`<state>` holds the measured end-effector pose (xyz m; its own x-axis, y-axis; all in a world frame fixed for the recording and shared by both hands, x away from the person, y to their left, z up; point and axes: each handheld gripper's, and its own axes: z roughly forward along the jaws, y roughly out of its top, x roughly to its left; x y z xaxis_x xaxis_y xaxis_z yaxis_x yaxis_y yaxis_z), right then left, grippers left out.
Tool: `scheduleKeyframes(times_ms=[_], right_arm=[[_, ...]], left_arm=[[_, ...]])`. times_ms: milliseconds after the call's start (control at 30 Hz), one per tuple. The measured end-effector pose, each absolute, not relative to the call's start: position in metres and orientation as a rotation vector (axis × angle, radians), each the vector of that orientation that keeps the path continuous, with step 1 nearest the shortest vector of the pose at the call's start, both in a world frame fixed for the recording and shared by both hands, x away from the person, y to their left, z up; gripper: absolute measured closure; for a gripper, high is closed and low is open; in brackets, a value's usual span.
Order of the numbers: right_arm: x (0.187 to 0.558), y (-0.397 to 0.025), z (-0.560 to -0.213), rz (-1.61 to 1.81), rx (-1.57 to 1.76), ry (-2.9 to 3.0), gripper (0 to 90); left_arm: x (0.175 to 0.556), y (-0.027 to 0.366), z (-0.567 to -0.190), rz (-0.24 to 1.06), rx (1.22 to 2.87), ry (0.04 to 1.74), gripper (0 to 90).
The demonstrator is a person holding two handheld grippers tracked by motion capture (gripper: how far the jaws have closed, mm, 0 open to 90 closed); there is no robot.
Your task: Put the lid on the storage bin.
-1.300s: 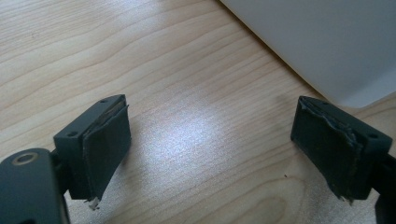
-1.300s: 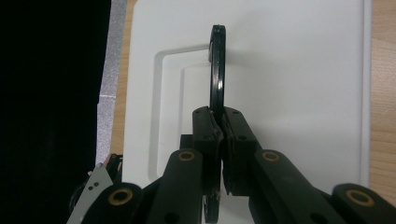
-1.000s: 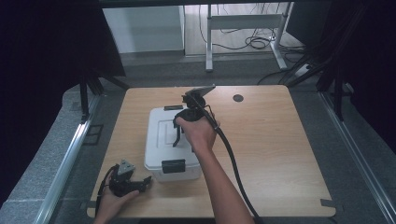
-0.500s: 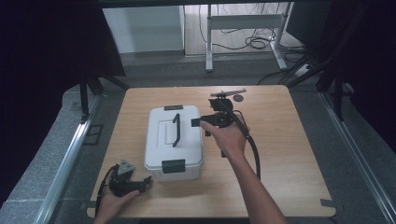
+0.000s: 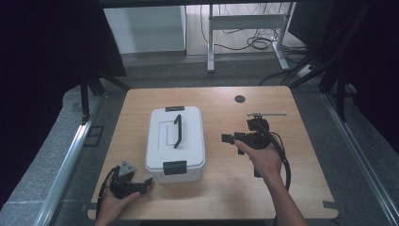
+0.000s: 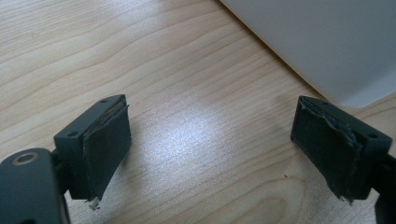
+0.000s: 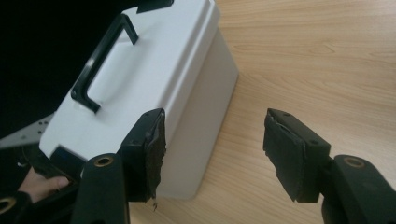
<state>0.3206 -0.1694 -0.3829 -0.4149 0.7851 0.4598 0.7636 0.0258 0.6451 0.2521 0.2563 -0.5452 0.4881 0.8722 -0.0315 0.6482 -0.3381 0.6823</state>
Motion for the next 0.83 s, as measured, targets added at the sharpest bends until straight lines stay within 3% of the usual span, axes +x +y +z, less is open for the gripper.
scheduleKeyframes(times_ms=[533,833], right_arm=[[0.277,-0.23,-0.459,1.385,1.716,2.226,37.6],[0.272,-0.237,-0.466,1.431,1.746,2.205,37.5]], left_arm=[[0.252,0.256,-0.545,0.457,2.095,1.248,12.2],[0.252,0.256,-0.545,0.457,2.095,1.249,12.3]])
